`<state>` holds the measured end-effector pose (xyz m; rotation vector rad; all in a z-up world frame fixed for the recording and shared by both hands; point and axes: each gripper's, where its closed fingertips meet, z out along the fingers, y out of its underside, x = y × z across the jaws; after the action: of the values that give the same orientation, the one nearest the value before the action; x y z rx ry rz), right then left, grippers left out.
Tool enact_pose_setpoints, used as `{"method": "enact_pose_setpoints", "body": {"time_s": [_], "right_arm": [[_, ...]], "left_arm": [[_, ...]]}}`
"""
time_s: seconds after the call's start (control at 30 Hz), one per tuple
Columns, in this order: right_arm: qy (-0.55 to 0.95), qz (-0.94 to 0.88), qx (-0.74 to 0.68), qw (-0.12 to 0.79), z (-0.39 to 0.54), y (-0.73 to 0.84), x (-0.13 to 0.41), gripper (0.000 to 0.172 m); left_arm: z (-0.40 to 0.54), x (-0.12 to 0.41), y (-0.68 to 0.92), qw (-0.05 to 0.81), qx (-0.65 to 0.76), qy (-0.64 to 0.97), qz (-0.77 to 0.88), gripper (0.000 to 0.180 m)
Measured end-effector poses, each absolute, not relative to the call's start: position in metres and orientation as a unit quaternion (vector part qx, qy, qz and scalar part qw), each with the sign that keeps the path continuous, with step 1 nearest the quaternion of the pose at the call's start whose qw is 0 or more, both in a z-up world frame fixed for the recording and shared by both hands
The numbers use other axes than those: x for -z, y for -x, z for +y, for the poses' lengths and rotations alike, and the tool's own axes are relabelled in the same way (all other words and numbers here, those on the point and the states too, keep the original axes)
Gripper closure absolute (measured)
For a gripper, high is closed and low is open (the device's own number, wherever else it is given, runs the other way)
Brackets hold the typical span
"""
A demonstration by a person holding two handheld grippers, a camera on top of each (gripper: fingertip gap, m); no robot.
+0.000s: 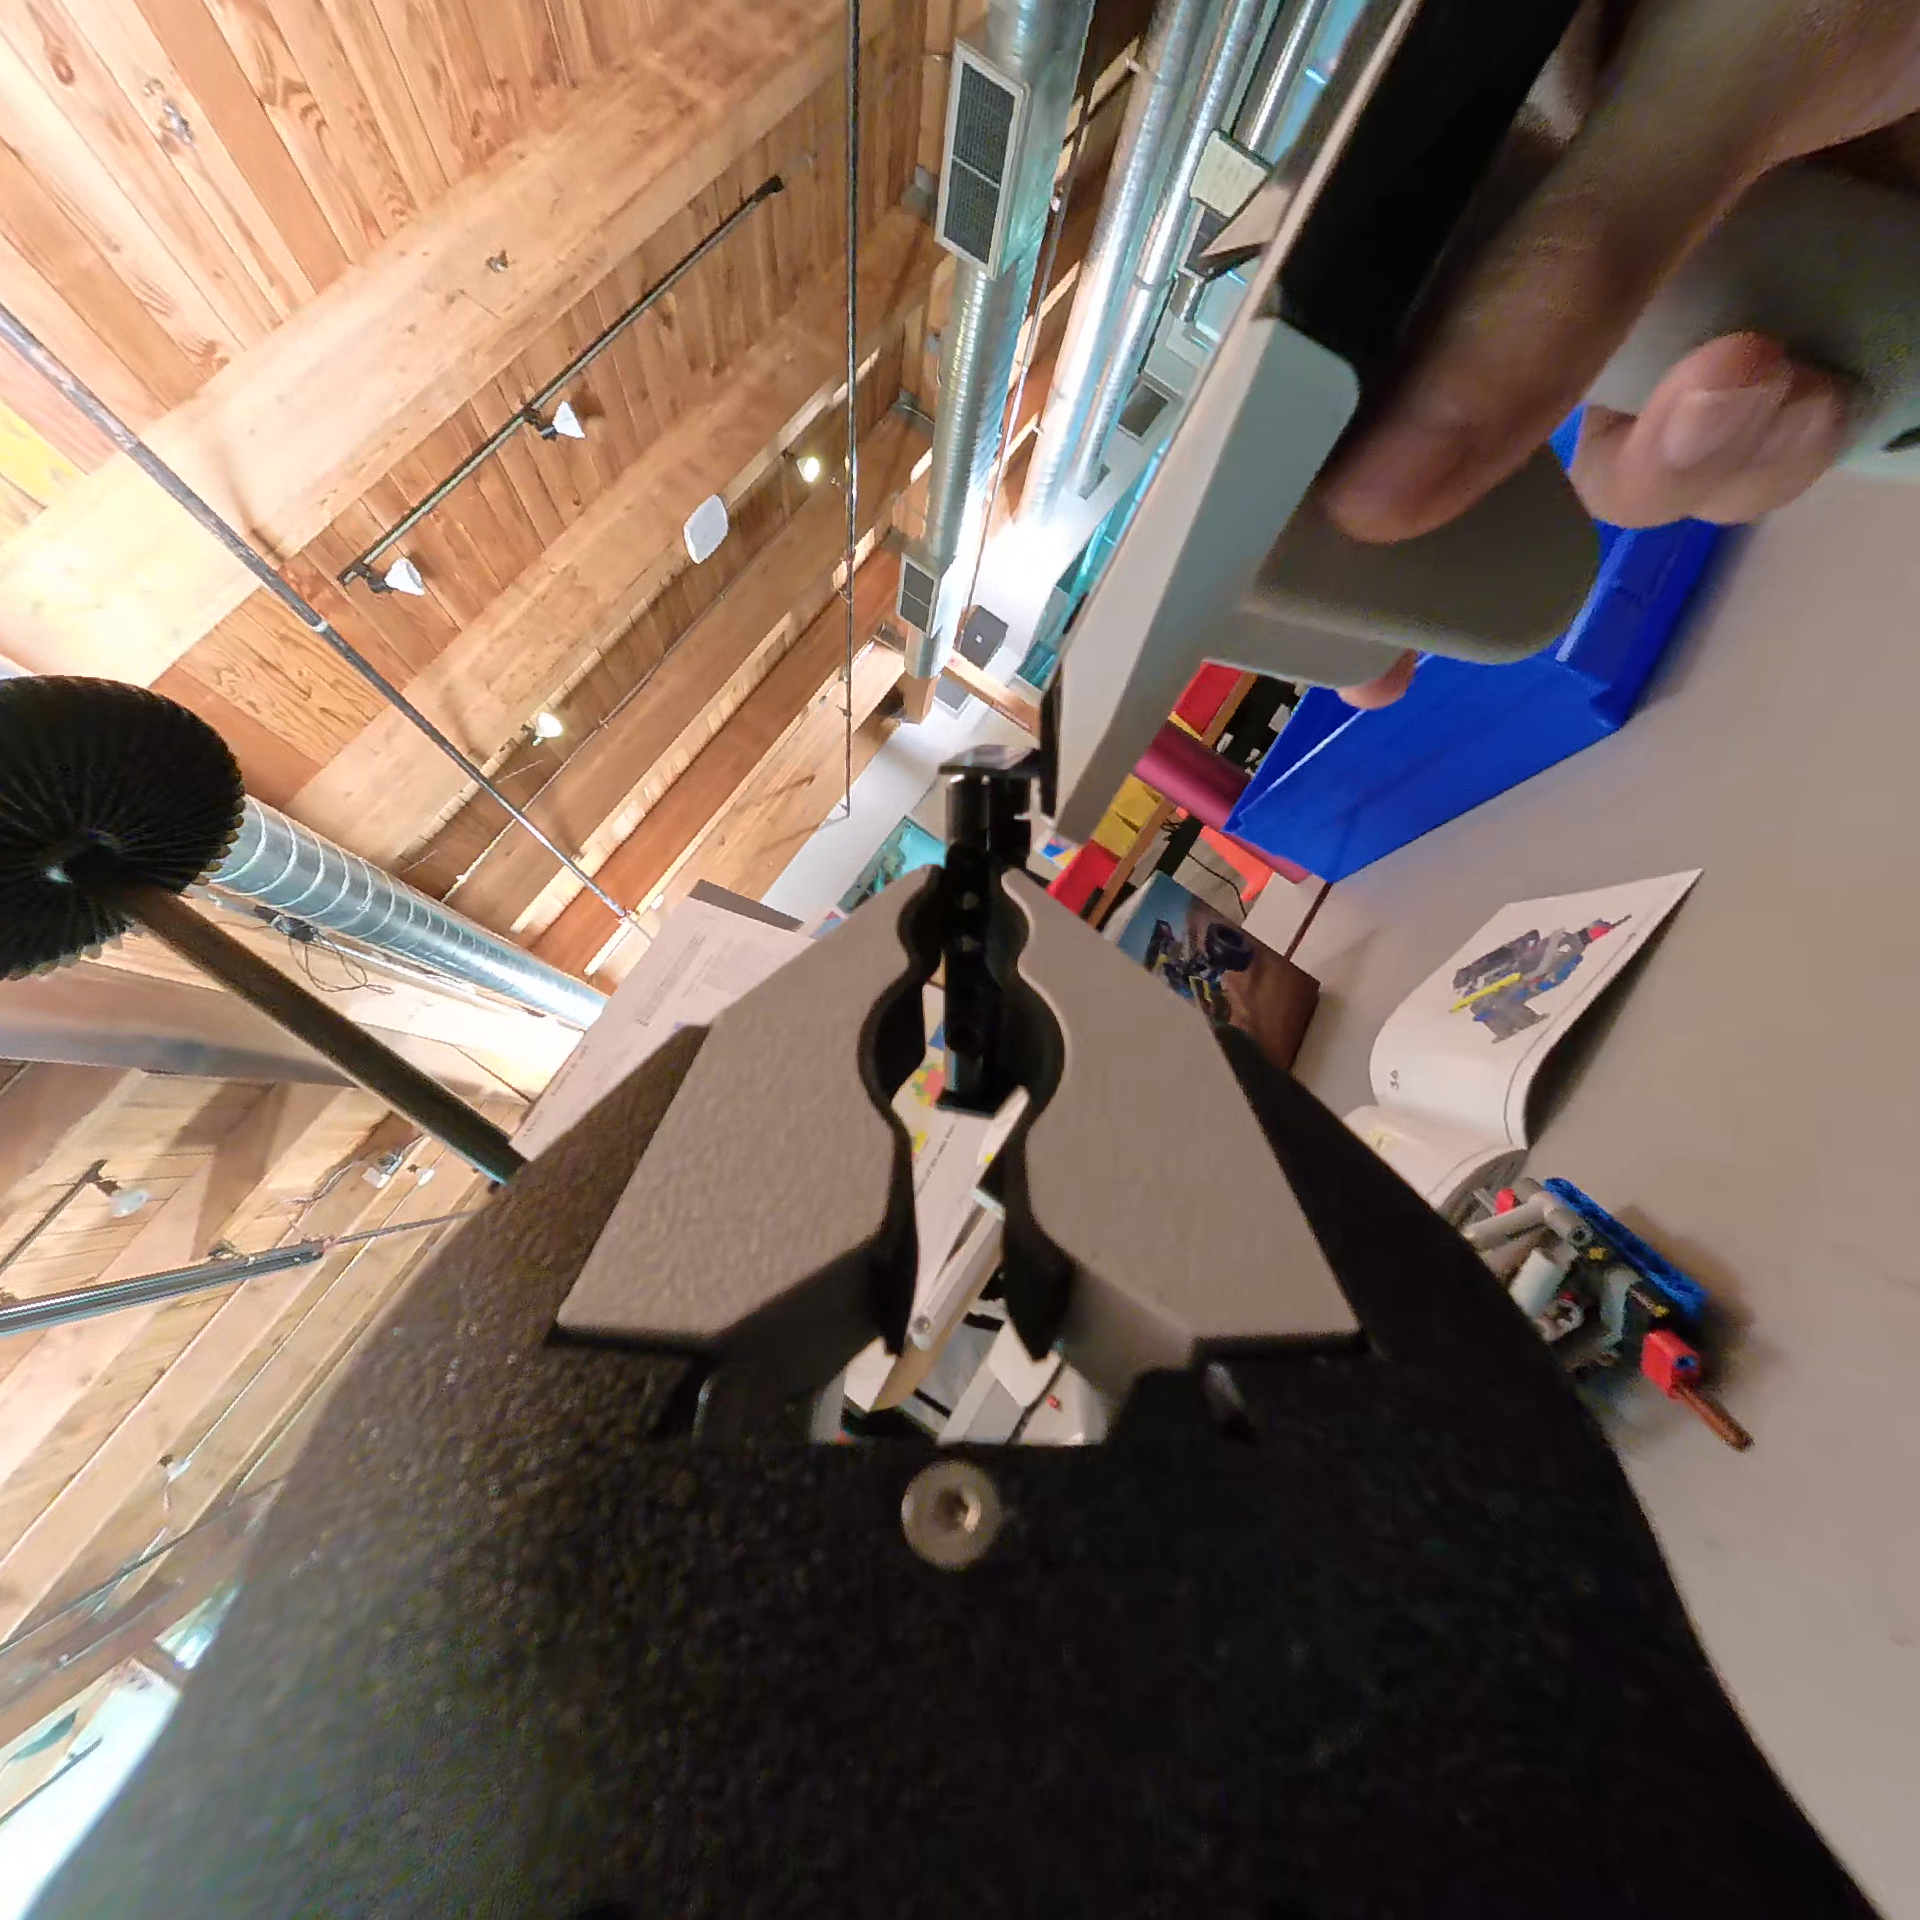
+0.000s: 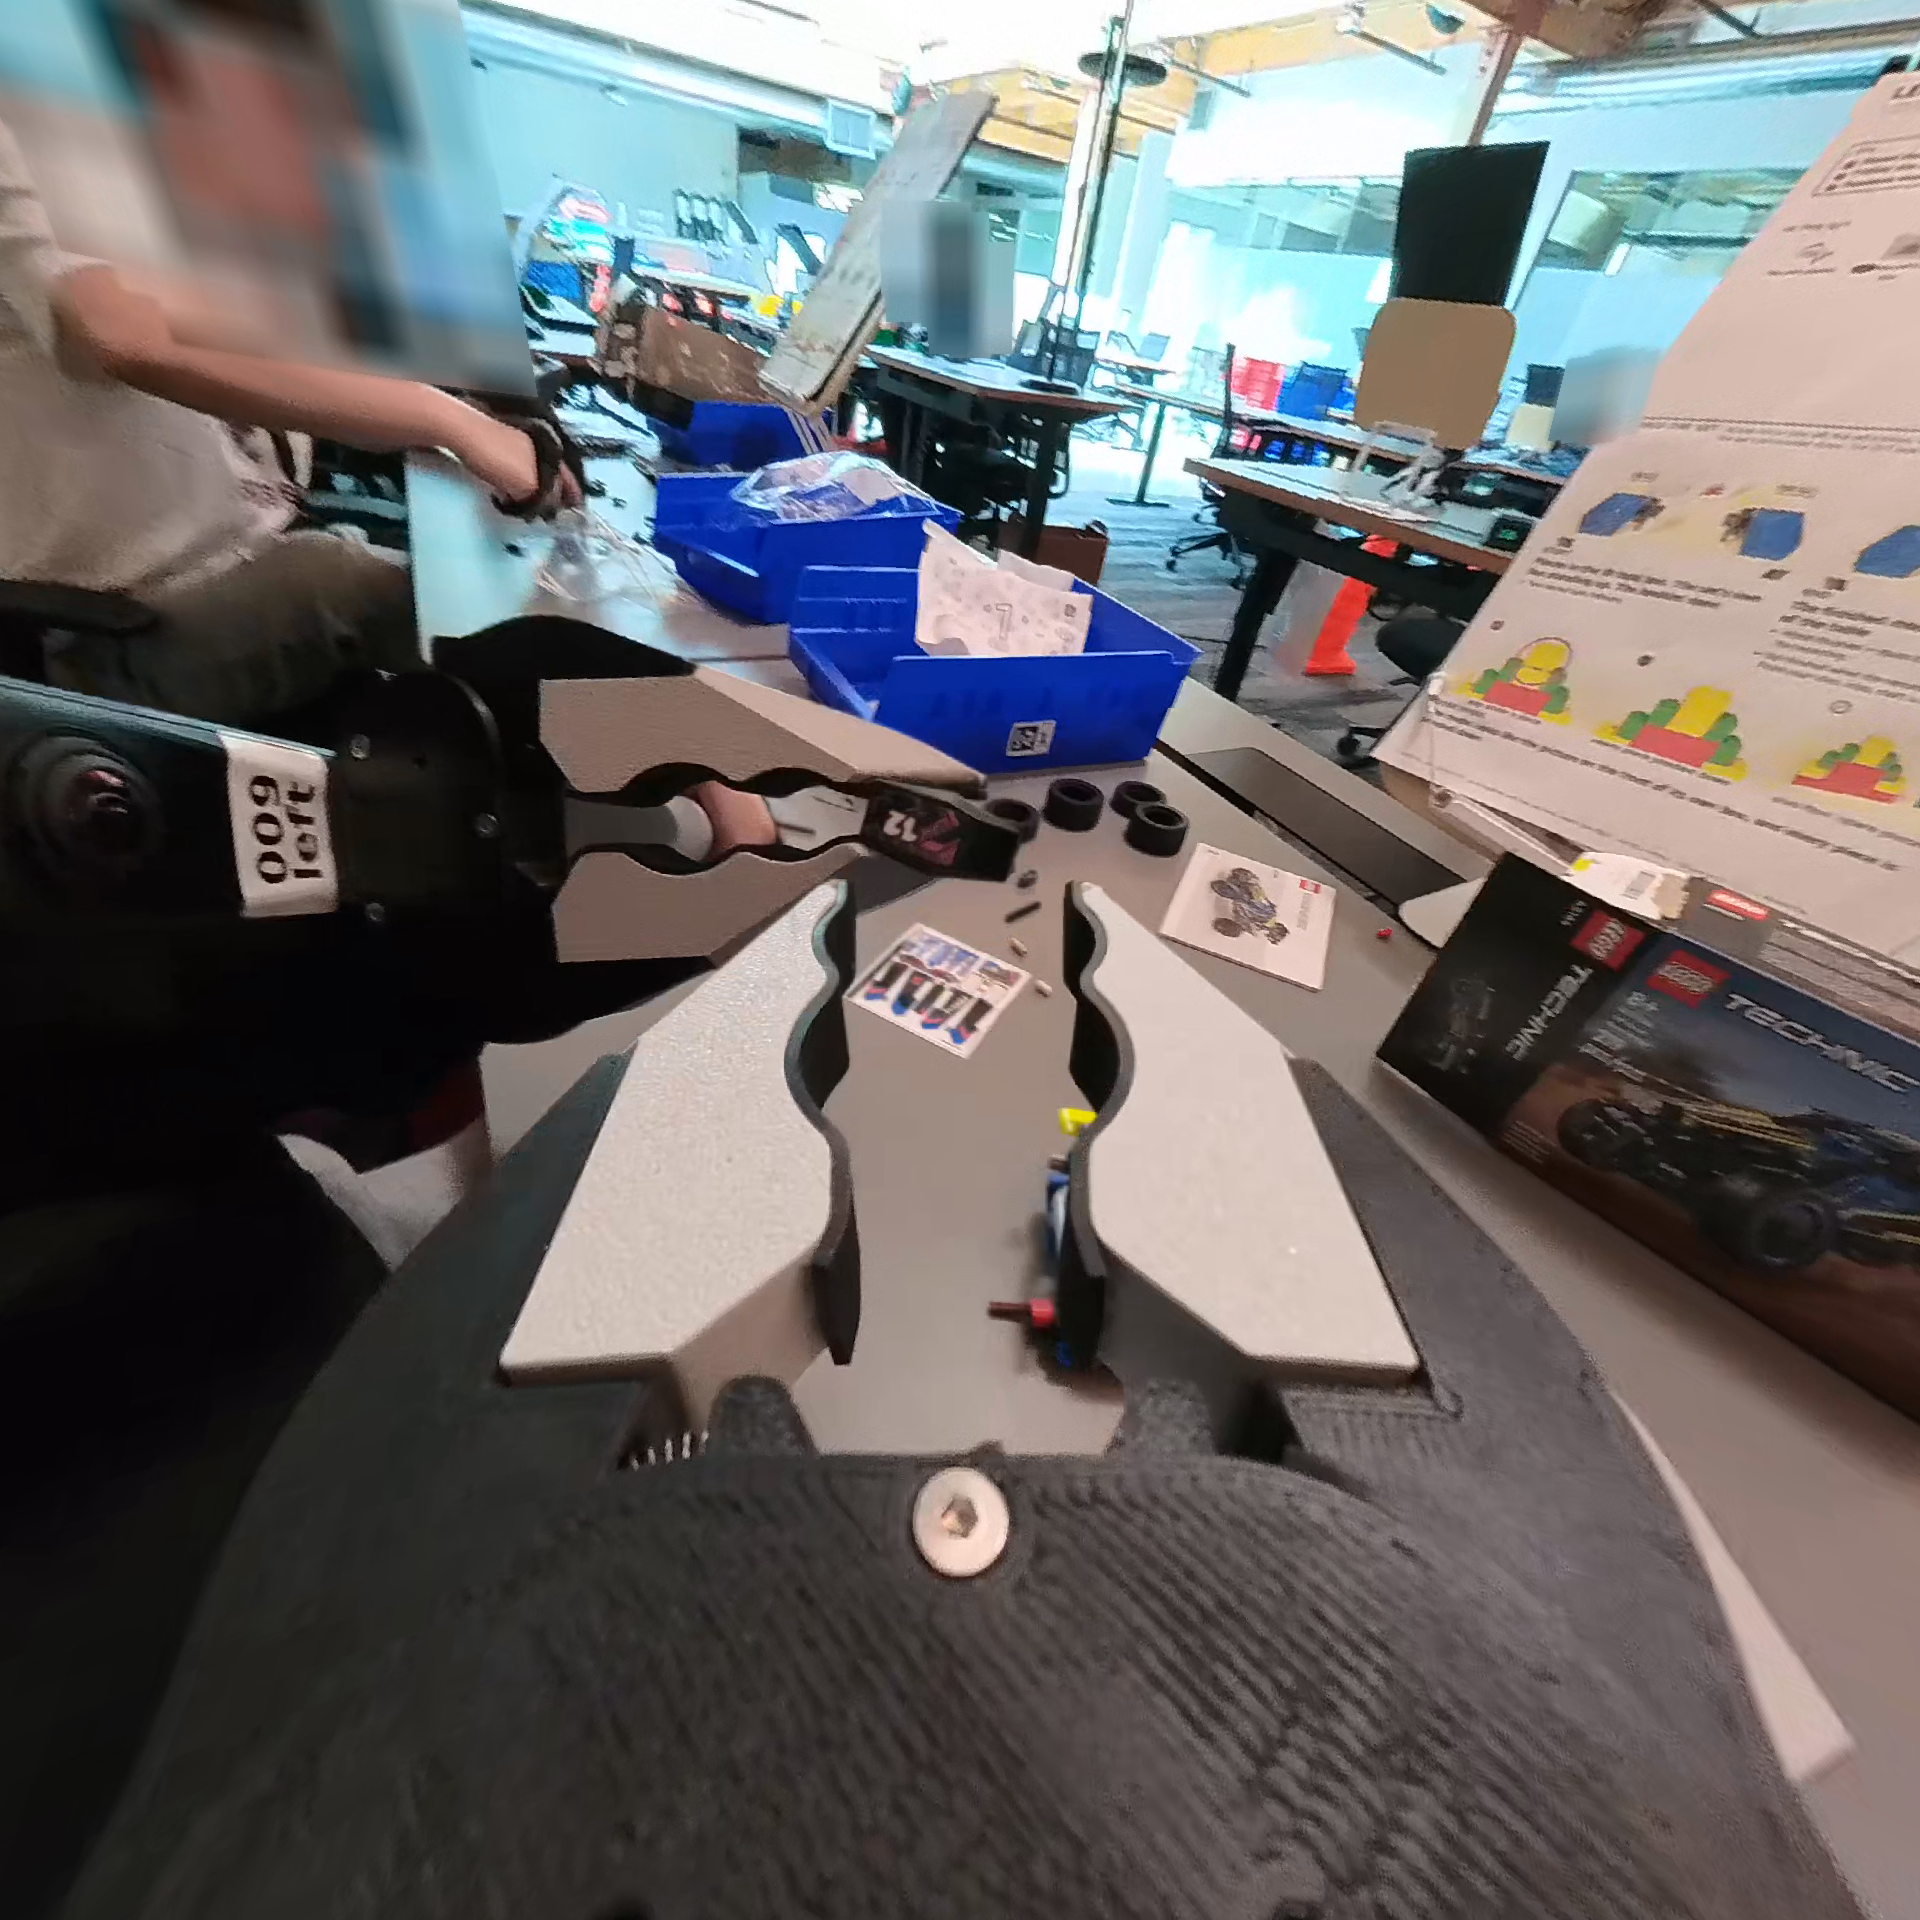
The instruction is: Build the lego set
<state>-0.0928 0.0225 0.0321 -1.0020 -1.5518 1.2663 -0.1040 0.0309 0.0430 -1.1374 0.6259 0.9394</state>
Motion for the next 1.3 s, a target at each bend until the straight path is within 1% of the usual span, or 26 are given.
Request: {"method": "enact_pose_setpoints", "body": {"time_s": [0.2, 0.37, 0.5, 0.73, 0.87, 1.1, 1.2, 1.3], "right_arm": [[0.417, -0.616, -0.543, 0.391, 0.024, 0.1, -0.021, 0.133], [0.426, -0.609, -0.54, 0.394, 0.045, 0.096, -0.019, 0.129], [0.431, -0.613, -0.543, 0.379, 0.051, 0.095, -0.012, 0.125], [0.395, -0.605, -0.61, 0.327, 0.014, 0.108, -0.013, 0.125], [0.386, -0.638, -0.593, 0.304, -0.007, 0.116, 0.005, 0.123], [0.398, -0.643, -0.575, 0.314, 0.003, 0.119, 0.015, 0.125], [0.411, -0.633, -0.573, 0.319, 0.015, 0.122, 0.019, 0.125], [0.431, -0.629, -0.571, 0.306, 0.023, 0.127, 0.032, 0.125]], "left_arm": [[0.023, -0.049, 0.118, 0.684, -0.446, 0.501, 0.287, 0.177], [0.012, -0.047, 0.133, 0.661, -0.482, 0.498, 0.289, 0.177], [0.004, -0.039, 0.144, 0.634, -0.512, 0.498, 0.295, 0.177], [-0.007, -0.026, 0.15, 0.625, -0.518, 0.507, 0.29, 0.177], [-0.013, -0.022, 0.153, 0.62, -0.523, 0.507, 0.292, 0.177], [-0.03, -0.016, 0.168, 0.616, -0.526, 0.517, 0.277, 0.177], [-0.043, -0.022, 0.179, 0.63, -0.528, 0.513, 0.249, 0.177], [-0.058, -0.021, 0.196, 0.624, -0.545, 0.512, 0.225, 0.177]]}}
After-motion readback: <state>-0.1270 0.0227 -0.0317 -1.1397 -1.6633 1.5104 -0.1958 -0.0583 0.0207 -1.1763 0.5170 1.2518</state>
